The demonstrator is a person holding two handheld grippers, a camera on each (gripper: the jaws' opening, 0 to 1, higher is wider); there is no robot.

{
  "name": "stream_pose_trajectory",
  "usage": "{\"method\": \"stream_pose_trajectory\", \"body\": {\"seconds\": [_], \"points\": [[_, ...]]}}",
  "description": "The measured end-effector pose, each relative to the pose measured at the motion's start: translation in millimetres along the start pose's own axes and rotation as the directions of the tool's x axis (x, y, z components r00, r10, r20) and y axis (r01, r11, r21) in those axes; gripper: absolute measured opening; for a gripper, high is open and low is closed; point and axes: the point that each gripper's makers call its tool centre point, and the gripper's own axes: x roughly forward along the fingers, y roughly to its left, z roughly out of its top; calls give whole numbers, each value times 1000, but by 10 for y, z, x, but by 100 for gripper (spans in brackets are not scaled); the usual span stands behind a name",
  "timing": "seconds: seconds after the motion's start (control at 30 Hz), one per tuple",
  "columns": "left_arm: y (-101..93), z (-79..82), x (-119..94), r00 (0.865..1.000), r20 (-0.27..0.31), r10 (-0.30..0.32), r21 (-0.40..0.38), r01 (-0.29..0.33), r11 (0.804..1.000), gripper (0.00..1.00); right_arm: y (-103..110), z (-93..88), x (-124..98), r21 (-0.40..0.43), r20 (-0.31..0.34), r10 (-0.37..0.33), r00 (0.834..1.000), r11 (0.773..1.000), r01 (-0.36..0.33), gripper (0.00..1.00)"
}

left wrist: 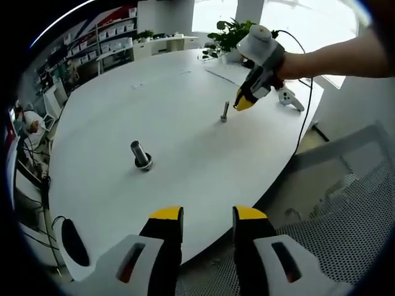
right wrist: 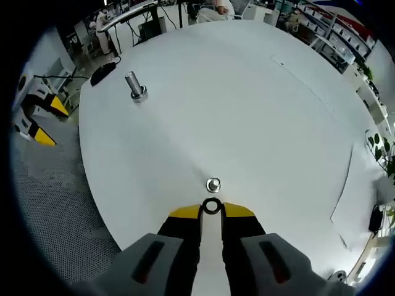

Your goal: Place the washer onto the threaded stud by aligning its center hole with the stud, sliding it down to the base, and recovering from edge contact or off-axis alignment until the washer reaches the visible bottom stop.

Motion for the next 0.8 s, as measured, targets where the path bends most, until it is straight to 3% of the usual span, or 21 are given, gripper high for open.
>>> {"method": "stream_pose_trajectory", "body": {"seconds": [0.2, 0.4, 0.8], "points": [[-4, -7, 4, 1000, -2, -2, 0, 2, 1000, 30, 23, 89, -46, 19, 32, 7, 999, 1000, -8, 13], [-5, -5, 1, 1000, -1, -2, -1, 2, 1000, 30, 2, 215, -68, -16, 60, -12, 998, 1000, 13, 13], [-11, -12, 3, 1000, -3, -4, 2, 4, 1000, 30, 7, 209, 67, -53, 13, -9, 1000, 999, 9, 13]]}}
